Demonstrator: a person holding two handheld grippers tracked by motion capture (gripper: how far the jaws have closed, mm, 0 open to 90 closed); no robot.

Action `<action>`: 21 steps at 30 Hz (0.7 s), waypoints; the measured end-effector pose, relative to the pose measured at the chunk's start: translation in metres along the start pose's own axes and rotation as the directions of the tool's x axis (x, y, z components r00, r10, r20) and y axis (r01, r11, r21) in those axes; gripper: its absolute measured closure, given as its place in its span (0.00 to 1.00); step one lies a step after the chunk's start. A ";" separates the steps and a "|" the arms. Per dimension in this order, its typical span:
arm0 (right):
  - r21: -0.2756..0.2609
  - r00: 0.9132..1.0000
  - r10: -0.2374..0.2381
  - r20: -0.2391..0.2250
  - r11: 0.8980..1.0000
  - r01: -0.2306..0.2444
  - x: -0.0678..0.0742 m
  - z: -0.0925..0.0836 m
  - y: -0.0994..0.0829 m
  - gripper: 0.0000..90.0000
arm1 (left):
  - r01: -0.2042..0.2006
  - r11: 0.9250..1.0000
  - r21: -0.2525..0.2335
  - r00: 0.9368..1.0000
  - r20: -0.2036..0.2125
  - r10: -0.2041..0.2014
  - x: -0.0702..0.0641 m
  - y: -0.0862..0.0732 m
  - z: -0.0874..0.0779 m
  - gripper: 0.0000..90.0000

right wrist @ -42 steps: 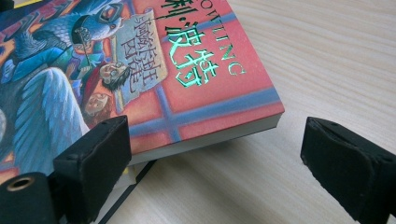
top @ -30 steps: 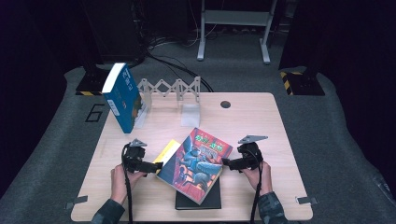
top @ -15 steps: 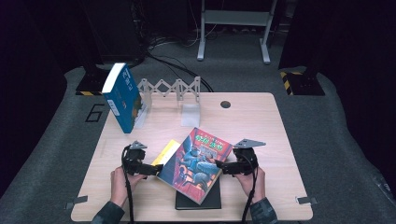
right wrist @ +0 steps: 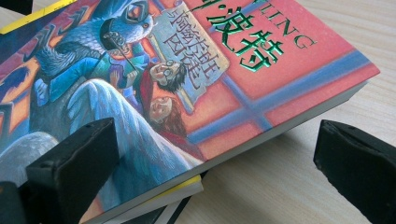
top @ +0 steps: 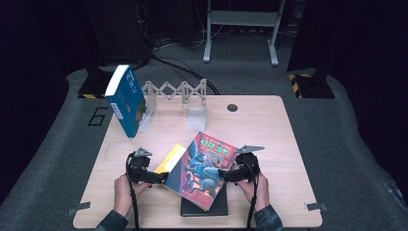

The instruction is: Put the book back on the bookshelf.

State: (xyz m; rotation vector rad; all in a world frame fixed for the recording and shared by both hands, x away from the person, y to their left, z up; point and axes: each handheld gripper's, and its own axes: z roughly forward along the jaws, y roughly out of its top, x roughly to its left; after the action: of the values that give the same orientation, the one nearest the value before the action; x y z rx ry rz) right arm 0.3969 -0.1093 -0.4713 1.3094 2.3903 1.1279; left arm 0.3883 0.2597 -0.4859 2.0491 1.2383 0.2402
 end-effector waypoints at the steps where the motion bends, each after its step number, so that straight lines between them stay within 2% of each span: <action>1: 0.000 1.000 0.000 0.000 1.000 0.000 0.000 0.000 0.000 0.00 | 0.000 1.000 0.000 1.000 0.000 0.000 0.000 0.000 0.000 0.00; 6: 0.011 0.999 -0.017 -0.029 1.000 0.017 -0.003 0.003 0.003 0.00 | 0.018 1.000 -0.014 1.000 -0.006 -0.018 -0.001 -0.002 0.000 0.00; 10: 0.018 0.998 -0.027 -0.051 0.999 0.028 -0.007 0.007 0.007 0.00 | 0.003 1.000 0.004 1.000 0.013 -0.003 0.001 -0.002 -0.001 0.00; 12: 0.024 0.999 -0.015 -0.050 1.000 0.016 -0.006 0.008 0.009 0.00 | 0.001 1.000 -0.005 1.000 0.001 -0.001 0.002 -0.001 -0.002 0.00; 17: 0.034 0.997 -0.045 -0.060 0.998 0.047 -0.007 0.011 0.013 0.00 | 0.040 0.999 -0.021 0.999 0.011 -0.040 0.011 0.004 -0.004 0.00; 21: 0.042 0.995 -0.063 -0.081 0.997 0.067 -0.010 0.014 0.018 0.00 | 0.039 0.999 -0.001 0.999 0.024 -0.039 0.015 0.007 -0.001 0.00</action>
State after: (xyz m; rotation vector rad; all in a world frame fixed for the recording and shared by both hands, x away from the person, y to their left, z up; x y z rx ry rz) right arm 0.4209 -0.1039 -0.4705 1.2122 2.5098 1.1353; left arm 0.4007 0.2700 -0.4833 2.0187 1.2618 0.1972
